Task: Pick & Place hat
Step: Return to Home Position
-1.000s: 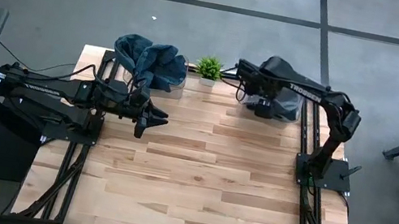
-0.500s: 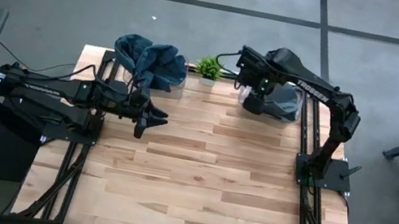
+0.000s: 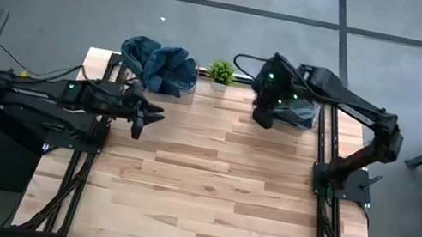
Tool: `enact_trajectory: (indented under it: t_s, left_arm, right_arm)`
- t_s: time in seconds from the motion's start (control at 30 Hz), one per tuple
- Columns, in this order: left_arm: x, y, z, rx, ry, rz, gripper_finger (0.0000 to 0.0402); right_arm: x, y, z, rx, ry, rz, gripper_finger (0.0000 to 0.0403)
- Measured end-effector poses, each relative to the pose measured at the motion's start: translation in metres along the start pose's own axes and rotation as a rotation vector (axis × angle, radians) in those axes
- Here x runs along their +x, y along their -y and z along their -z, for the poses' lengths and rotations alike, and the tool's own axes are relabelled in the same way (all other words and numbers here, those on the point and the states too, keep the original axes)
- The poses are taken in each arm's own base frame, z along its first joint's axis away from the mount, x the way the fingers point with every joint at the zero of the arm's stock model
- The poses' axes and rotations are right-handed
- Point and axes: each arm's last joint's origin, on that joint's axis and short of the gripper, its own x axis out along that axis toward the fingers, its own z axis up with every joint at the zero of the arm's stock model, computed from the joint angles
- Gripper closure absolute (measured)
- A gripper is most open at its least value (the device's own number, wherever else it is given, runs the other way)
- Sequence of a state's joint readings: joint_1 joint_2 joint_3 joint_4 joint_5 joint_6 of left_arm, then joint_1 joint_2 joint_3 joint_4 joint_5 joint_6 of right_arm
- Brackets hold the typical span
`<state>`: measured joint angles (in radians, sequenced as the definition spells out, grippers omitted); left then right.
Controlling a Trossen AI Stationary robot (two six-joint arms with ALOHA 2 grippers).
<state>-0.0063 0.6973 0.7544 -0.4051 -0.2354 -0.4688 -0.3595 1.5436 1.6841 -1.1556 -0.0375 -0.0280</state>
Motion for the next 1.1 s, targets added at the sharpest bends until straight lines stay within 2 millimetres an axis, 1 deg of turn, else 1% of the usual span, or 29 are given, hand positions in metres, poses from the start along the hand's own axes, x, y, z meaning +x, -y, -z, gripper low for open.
enact_trajectory:
  t_s: [0.07,0.17,0.27,0.33,0.47,0.63,0.8,0.9,1.0,1.1]
  left_arm:
    - [-0.007,-0.002,-0.002,0.019,0.034,-0.014,0.0286]
    - [-0.015,-0.005,-0.002,0.039,0.052,-0.034,0.0286]
    - [-0.021,-0.006,-0.004,0.060,0.078,-0.025,0.0286]
    - [-0.024,-0.007,-0.002,0.070,0.085,-0.022,0.0286]
    - [-0.022,-0.016,0.016,0.038,0.106,-0.001,0.0286]
    - [-0.024,-0.027,0.039,-0.053,0.195,0.063,0.0286]
    - [-0.037,-0.035,0.048,-0.098,0.277,0.102,0.0286]
    - [-0.045,-0.040,0.052,-0.119,0.315,0.107,0.0286]
    - [-0.049,-0.045,0.058,-0.136,0.343,0.103,0.0286]
    - [-0.048,-0.049,0.067,-0.165,0.352,0.104,0.0286]
  right_arm:
    - [0.000,-0.007,0.008,-0.007,0.025,-0.013,0.0396]
    - [0.004,-0.017,0.025,0.006,0.061,-0.042,0.0390]
    - [0.010,-0.023,0.044,0.046,0.114,-0.074,0.0400]
    - [0.015,-0.027,0.059,0.077,0.154,-0.092,0.0399]
    - [0.022,-0.032,0.085,0.151,0.252,-0.130,0.0401]
    - [0.025,-0.036,0.112,0.234,0.365,-0.187,0.0402]
    - [0.019,-0.039,0.135,0.295,0.503,-0.218,0.0402]
    - [0.016,-0.039,0.148,0.329,0.624,-0.236,0.0402]
    - [0.014,-0.037,0.162,0.380,0.718,-0.240,0.0402]
    - [0.015,-0.035,0.176,0.417,0.777,-0.241,0.0402]
